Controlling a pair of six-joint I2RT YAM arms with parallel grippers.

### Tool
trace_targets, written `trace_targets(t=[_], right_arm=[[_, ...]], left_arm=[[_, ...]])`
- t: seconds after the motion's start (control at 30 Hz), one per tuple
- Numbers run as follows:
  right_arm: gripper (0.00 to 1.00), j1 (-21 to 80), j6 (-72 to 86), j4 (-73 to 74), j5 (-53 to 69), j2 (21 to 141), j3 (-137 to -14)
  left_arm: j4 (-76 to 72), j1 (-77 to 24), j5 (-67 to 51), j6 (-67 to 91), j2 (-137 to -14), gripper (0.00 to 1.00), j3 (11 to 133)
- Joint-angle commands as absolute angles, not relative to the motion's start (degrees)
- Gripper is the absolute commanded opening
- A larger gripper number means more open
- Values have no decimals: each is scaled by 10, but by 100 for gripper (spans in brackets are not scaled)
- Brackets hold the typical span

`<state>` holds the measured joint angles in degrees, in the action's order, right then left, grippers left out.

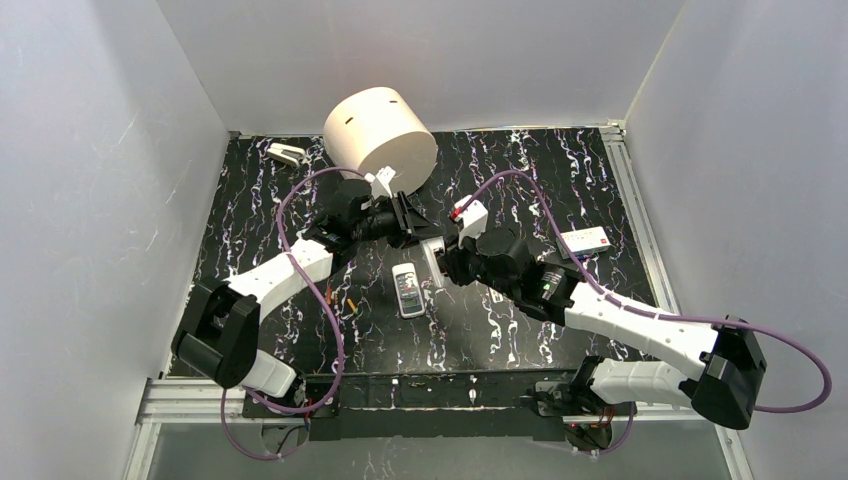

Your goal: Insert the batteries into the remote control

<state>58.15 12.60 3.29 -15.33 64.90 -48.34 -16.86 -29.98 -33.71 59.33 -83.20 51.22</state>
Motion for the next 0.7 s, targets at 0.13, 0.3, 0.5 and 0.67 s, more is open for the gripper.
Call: trace_targets(t=[0.13,0.3,0.5,0.67], right_arm=[[37,582,138,46,-173,648,-519],[55,581,175,47,-189,618,-531],[73,576,275,39,-211,583,-530],[89,572,418,38,-262,555,-513]], left_arm=[[-161,-300,-356,585,-820,0,538],[-152,-300,-349,576,-818,0,539],[-150,-298,-345,571,-822,0,547],[-150,-293,-338,570,-818,0,555]])
